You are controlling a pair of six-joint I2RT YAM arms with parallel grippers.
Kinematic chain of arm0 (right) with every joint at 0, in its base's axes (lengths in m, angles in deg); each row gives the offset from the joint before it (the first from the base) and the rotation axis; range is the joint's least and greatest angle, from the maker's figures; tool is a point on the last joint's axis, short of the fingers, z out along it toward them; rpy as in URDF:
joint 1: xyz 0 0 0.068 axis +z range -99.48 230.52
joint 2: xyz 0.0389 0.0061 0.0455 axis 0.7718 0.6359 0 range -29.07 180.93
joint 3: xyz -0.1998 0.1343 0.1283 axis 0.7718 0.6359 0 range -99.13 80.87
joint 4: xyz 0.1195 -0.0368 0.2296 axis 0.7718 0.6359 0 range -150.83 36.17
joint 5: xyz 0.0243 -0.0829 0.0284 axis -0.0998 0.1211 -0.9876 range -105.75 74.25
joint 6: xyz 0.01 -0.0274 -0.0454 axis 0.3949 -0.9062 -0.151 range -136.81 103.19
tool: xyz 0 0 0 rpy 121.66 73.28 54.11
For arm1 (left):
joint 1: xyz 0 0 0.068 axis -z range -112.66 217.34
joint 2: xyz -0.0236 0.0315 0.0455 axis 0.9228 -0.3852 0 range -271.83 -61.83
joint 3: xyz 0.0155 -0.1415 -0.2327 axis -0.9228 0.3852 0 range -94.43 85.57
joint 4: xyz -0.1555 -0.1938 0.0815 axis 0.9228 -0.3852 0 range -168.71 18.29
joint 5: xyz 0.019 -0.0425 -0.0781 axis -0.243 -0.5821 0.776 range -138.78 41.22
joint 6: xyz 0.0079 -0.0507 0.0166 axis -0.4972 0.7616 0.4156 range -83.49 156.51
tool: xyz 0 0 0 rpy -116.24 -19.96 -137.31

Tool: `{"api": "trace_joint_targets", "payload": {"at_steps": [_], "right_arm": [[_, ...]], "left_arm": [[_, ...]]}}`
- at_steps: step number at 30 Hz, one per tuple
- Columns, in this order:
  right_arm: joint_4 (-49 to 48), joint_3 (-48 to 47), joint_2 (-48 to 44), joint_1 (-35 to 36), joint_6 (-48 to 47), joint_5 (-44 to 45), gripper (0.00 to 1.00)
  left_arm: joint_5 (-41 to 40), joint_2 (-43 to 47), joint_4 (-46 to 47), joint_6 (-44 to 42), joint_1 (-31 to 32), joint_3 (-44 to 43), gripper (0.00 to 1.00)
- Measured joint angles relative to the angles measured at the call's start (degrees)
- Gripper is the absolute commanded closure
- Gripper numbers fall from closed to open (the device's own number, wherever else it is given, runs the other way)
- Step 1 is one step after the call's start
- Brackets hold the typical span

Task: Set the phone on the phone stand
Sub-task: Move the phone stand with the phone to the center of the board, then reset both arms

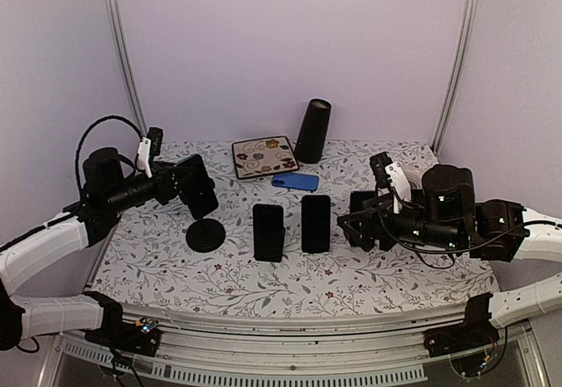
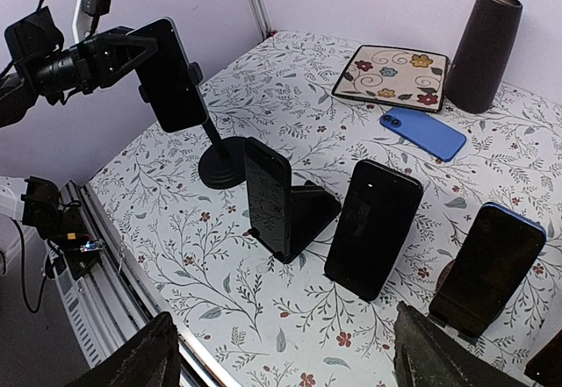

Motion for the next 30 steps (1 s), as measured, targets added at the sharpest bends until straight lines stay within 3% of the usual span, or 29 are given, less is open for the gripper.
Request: {"api": "trace_joint_targets", "payload": {"at_steps": [6,11,20,30], "right_arm": [[-0.02,0.0,0.02,0.0,0.0,-0.2,0.16],[-0.02,0.0,0.0,0.0,0.02,-0.22,0.15],[-0.04,0.0,0.0,0.0,0.37,-0.2,0.06],[-0.44,0.07,-0.37,-0.33,0.5,0.28,0.01]], "left_arm": [[-0.26,0.0,-0.02,0.63,-0.04,0.13,0.64],[0.61,0.0,0.02,1.9,-0.09,0.15,0.5],[1.25,1.95,-0.31,5.31,0.33,0.09,0.05],[-5.53,8.48,-3.1,8.22,2.58,-1.22,0.03]]}}
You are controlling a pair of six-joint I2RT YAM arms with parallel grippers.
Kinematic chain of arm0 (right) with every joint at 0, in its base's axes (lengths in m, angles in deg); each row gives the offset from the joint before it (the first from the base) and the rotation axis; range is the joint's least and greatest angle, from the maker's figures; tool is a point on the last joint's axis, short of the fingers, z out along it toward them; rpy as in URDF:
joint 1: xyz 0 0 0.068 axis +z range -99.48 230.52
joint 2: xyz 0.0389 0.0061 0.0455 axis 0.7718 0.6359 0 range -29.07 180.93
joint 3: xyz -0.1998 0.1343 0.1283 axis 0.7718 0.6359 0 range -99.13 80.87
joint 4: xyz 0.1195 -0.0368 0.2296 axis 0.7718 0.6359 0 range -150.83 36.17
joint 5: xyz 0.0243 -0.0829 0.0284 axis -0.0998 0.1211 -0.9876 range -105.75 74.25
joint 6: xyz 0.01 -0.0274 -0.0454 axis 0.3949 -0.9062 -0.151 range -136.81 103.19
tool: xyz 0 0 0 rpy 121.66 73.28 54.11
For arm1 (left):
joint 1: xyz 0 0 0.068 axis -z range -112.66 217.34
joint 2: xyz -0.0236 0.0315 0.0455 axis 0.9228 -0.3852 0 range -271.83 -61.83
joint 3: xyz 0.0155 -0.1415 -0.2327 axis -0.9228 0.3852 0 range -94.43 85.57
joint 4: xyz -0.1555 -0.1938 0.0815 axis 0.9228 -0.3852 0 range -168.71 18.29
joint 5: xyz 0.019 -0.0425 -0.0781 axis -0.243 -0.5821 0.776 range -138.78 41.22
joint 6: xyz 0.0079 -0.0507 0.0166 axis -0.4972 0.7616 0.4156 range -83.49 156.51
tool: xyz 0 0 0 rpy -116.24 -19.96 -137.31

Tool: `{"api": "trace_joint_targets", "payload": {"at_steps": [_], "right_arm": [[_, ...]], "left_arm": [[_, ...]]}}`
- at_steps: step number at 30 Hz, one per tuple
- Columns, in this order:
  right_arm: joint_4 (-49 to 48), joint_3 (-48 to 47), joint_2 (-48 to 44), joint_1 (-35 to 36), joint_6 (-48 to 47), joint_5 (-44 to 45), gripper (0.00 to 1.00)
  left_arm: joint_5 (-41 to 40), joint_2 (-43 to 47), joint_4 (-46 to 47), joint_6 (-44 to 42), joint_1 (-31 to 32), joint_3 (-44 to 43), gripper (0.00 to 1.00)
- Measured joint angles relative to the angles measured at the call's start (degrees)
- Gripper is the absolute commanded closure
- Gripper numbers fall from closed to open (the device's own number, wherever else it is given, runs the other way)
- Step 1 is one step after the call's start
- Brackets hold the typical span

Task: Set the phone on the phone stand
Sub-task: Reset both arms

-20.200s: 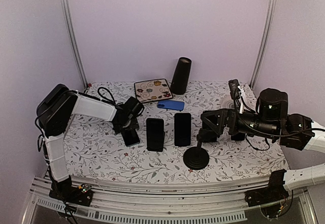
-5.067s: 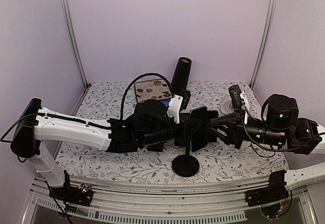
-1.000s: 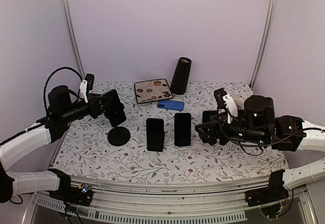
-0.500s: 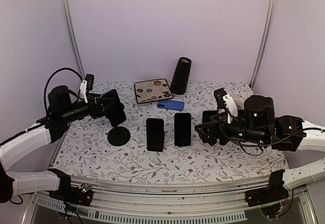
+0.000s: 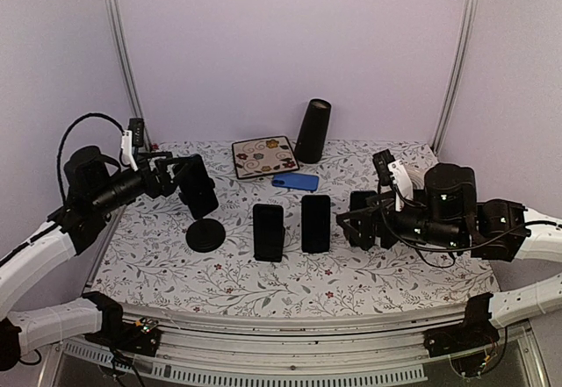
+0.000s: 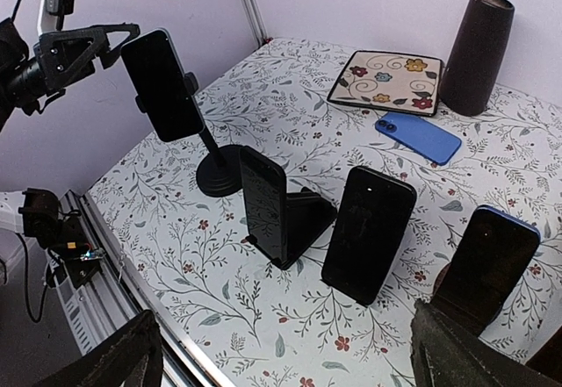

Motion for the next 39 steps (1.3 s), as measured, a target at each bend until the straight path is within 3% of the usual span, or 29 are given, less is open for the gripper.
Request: {"api": "trace_joint_targets", "payload": {"at_steps": [12,22,29,39], "right_arm": [[-1.14,3.19,-3.74,-12.85,0.17,-2.19,0.01],[-0.76,4.92,-5.62,-28.13,1.27,-6.05,0.01],[-1.27,6.45,-6.38,-44.11,1.7,-8.33,0.01],[-7.82,12.74,-4.46,-63.89,2.58,-10.64,0.01]], "left_arm": [[-16.44,3.76,-8.66,4.09,-0.72,-6.99,0.03],[-23.17,0.5,-15.72,10.27,-11.26,-8.02,0.03],[-23.56,-0.24,-15.82,12.87,-16.24,-2.32,0.03],[-29.11,1.33,-8.37,13.92,-16.37,9.92,0.03]]}}
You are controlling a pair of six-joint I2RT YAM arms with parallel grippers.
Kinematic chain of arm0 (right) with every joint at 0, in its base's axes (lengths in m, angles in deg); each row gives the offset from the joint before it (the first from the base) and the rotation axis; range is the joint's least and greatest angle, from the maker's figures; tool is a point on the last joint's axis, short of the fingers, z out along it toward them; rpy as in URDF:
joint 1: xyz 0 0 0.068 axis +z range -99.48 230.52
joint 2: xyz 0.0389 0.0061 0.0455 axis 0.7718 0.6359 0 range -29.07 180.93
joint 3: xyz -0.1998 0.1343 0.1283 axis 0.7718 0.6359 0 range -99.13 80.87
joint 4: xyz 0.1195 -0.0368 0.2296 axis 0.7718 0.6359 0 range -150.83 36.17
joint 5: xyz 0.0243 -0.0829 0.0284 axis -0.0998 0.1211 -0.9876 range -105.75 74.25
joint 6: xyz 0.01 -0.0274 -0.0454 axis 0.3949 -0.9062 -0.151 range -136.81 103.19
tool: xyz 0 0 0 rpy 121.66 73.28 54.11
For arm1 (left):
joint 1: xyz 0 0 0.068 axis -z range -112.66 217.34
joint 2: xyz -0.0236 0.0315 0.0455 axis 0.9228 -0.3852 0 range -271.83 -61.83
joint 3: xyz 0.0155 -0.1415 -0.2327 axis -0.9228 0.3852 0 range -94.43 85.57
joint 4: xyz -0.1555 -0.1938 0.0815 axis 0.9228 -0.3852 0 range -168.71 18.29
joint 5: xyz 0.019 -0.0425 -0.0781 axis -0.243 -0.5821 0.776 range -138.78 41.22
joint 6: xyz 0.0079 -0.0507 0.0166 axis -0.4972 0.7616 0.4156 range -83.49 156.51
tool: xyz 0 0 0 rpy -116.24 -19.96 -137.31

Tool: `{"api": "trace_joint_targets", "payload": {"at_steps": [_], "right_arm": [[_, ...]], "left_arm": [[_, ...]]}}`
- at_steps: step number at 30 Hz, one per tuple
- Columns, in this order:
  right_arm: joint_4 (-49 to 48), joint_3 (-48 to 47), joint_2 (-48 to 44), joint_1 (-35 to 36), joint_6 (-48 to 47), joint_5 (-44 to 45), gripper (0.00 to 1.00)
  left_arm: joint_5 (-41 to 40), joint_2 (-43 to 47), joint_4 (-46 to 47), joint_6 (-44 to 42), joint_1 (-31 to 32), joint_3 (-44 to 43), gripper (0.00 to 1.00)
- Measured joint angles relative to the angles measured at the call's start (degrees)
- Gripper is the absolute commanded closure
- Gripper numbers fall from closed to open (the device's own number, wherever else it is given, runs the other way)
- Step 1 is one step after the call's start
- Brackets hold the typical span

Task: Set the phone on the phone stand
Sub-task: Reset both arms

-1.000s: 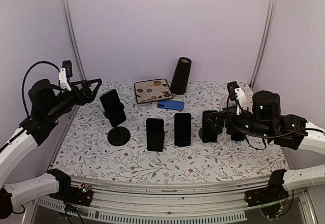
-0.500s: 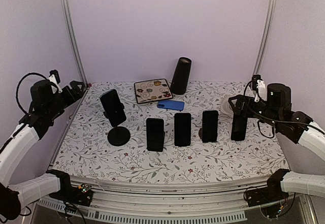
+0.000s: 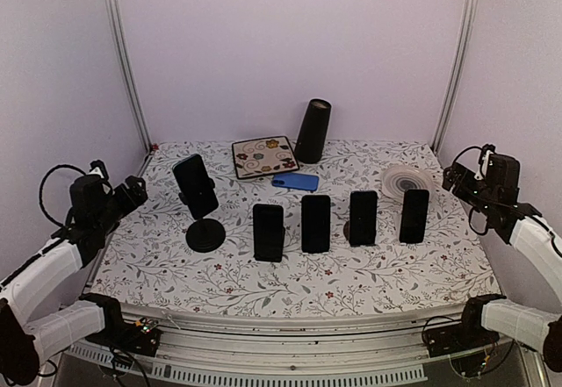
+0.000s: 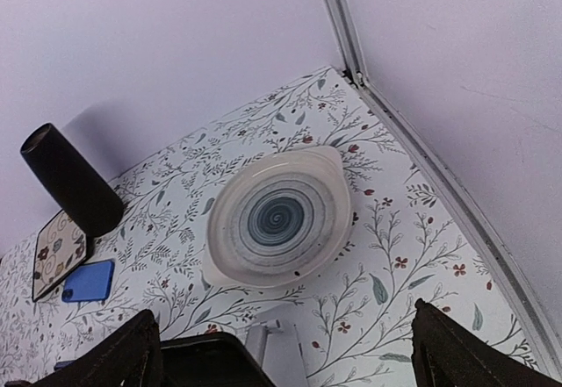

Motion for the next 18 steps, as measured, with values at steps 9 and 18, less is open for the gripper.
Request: {"api": "trace_joint_targets", "payload": {"at_steps": [9,18], "right_arm": [[-14.03,8.66,2.84,-4.24,0.59,7.06,0.01],[-32.7,17.4,5.81,-4.26,-3.15,15.08,0.01]], "left_arm": [[-9.44,0.22,12.41,-3.34,4.7,8.5,0.03],[-18.56,-3.41,21.33,-8.66,6.36,9.75,0.03]]}}
